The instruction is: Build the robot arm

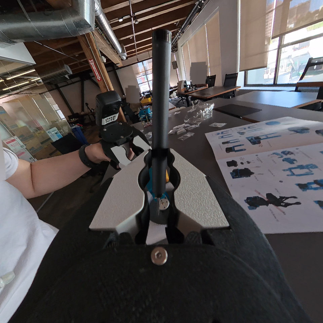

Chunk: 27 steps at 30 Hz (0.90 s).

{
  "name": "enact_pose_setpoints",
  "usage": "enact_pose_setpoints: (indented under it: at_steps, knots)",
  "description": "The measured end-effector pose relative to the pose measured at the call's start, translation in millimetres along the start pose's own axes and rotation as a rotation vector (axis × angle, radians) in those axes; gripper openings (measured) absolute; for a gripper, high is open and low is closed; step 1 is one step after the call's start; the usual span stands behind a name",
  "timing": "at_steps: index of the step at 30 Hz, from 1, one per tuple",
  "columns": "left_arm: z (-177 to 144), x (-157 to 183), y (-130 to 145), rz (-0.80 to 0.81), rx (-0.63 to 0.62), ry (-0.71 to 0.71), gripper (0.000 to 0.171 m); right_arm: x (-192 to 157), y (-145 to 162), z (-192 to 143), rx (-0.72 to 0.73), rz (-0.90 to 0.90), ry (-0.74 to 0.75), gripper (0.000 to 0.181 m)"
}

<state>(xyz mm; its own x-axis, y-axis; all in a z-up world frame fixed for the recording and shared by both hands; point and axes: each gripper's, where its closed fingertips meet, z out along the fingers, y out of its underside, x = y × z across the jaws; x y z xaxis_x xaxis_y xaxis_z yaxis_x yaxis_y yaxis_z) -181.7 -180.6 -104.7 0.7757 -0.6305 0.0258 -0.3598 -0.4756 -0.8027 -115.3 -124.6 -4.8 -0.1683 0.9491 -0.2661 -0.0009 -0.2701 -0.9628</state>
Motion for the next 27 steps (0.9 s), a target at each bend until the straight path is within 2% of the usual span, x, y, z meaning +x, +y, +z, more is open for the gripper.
enact_pose_setpoints:
  at_steps: [2,4,6,8,10,13,16,18,19,20,24,27]
  knots:
    - [3.3,-2.6,2.9,-0.004,-0.027,-0.01,0.036,7.8,9.0,-4.3,-0.029,0.033,0.028,0.016]
    - [3.8,-2.5,0.7,-0.022,-0.002,0.0,0.033,23.3,23.4,-12.0,-0.111,0.121,0.098,0.016]
    - [4.1,1.3,-3.4,-0.031,0.036,0.034,0.031,34.1,52.4,-22.0,-0.272,0.266,0.128,0.016]
    - [5.5,4.2,-9.2,-0.016,0.055,0.057,0.037,39.4,84.8,-34.2,-0.44,0.404,0.15,0.016]
    - [9.0,2.2,-11.0,0.025,0.021,0.048,0.037,42.1,108.6,-45.4,-0.562,0.495,0.176,0.016]
    - [18.1,2.4,-11.6,0.061,-0.053,0.065,0.041,39.2,126.5,-54.2,-0.663,0.596,0.179,0.016]
    - [29.5,2.9,-10.2,0.12,-0.146,0.095,0.041,47.5,143.2,-64.3,-0.768,0.524,0.277,0.017]
    - [36.6,3.9,-1.5,0.167,-0.264,0.119,0.04,48.3,143.9,-65.3,-0.775,0.486,0.301,0.017]
    - [39.5,3.5,2.0,0.193,-0.315,0.124,0.037,48.3,144.1,-65.7,-0.777,0.469,0.309,0.017]
    - [41.5,6.1,3.8,0.218,-0.348,0.146,0.027,48.5,144.0,-66.3,-0.777,0.454,0.317,0.017]
    - [45.7,7.7,-1.0,0.219,-0.369,0.173,0.026,47.5,144.5,-69.3,-0.772,0.42,0.336,0.017]
    - [45.4,8.0,-7.2,0.16,-0.305,0.171,0.026,45.5,145.1,-71.1,-0.767,0.392,0.332,0.017]
